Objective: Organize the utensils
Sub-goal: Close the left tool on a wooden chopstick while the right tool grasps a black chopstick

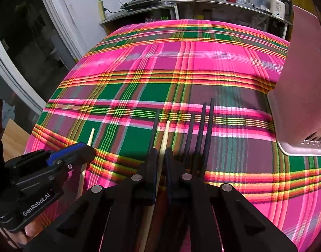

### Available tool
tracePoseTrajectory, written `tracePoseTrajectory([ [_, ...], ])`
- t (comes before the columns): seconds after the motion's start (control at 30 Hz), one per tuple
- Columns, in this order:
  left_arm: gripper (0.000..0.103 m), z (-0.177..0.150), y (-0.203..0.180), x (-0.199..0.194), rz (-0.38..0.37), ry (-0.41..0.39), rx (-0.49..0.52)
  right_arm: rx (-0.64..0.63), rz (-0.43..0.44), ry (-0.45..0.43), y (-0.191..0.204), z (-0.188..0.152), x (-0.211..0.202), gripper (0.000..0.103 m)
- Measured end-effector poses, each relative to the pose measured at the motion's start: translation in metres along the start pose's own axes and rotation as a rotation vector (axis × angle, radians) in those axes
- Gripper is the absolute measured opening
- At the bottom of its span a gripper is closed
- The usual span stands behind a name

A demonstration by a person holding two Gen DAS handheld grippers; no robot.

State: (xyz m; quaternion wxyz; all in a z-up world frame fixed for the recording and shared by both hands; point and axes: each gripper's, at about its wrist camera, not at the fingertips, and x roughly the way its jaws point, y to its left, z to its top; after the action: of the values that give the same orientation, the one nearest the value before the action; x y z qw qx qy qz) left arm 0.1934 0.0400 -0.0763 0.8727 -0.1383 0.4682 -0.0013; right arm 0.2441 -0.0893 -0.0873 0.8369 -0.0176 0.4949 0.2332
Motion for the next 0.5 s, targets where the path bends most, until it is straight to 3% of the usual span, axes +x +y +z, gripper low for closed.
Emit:
tracePoseTrajectory([
  [0.33, 0.012, 0.001, 0.0, 0.002, 0.008, -0.006, 0.004, 0.056, 0.039, 0.014, -0.008, 0.011, 0.005, 0.005],
  [0.5, 0.012, 0.001, -0.005, 0.004, 0.04, -0.017, 0.038, 0.026, 0.015, 0.014, -0.004, 0.012, 0.007, 0.005],
])
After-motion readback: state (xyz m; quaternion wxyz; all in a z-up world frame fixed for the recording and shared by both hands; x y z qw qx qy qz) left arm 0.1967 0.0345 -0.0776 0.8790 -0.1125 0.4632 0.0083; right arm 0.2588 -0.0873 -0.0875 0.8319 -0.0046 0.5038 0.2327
